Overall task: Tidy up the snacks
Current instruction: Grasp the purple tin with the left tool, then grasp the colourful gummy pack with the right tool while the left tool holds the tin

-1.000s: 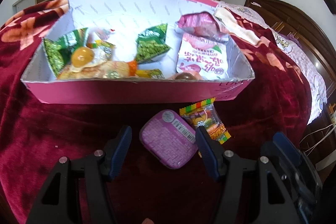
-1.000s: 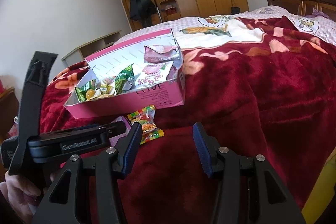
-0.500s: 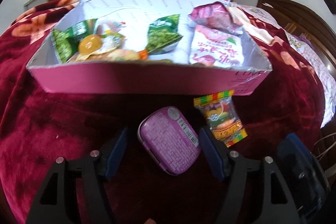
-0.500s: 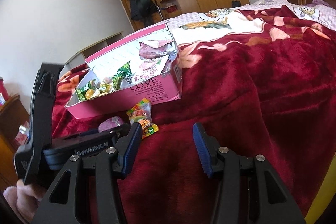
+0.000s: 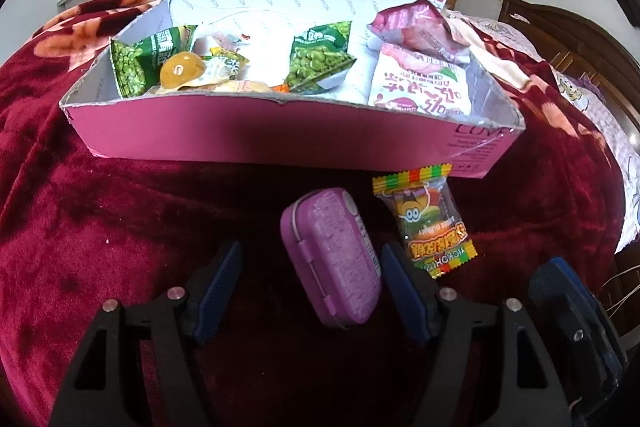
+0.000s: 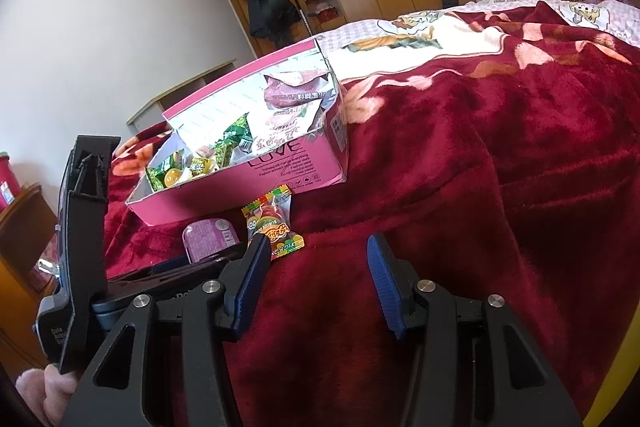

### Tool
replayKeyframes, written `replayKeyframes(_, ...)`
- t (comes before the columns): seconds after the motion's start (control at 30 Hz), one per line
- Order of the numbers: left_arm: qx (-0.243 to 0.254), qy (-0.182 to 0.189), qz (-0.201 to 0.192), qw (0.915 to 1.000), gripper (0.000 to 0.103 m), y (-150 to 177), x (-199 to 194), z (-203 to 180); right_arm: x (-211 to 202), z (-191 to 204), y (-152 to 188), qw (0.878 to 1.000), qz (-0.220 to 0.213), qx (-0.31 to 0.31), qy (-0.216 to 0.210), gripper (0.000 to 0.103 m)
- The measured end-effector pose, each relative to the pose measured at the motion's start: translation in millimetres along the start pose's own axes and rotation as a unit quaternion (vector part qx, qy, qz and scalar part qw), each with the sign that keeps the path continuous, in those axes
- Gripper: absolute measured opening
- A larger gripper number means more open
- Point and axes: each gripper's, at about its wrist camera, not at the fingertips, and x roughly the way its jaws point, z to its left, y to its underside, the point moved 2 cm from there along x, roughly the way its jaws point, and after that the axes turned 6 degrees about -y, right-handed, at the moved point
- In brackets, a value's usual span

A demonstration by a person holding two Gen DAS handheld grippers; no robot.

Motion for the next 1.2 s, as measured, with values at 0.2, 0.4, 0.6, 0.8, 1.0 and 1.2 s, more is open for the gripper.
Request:
replayKeyframes(0.2, 0.003, 0.023, -0.001, 0.9997, 0.043, -2, -6, 6, 4, 0, 0, 1.000, 0.006, 0.006, -0.002, 0.052)
replayKeyframes(0.4, 0.001, 0.041, 0.013, 0.9991, 0.025, -2, -7, 22, 5, 6, -2, 1.000, 0.008, 0.000, -0.004, 0.052)
replayKeyframes(0.6, -0.009, 0.045, 0.014, 0.9988, 0.024, -1, -9, 45, 13, 13, -1, 1.000, 0.020, -0.009, -0.013, 0.052)
replayKeyframes(0.8, -0.012, 0.042, 0.008, 0.9990, 0.024, -1, -9, 61, 31, 27, -2, 0.998, 0.043, -0.030, -0.014, 0.052)
replayKeyframes(1.0, -0.003, 0.036, 0.003, 0.9993, 0.024, -1, -9, 72, 55, 35, -5, 0.997, 0.065, -0.047, 0.003, 0.052)
replayKeyframes(1.2, 0.009, 0.032, -0.004, 0.9994, 0.024, -1, -7, 69, 72, 40, -2, 0.994, 0.081, -0.063, 0.024, 0.052)
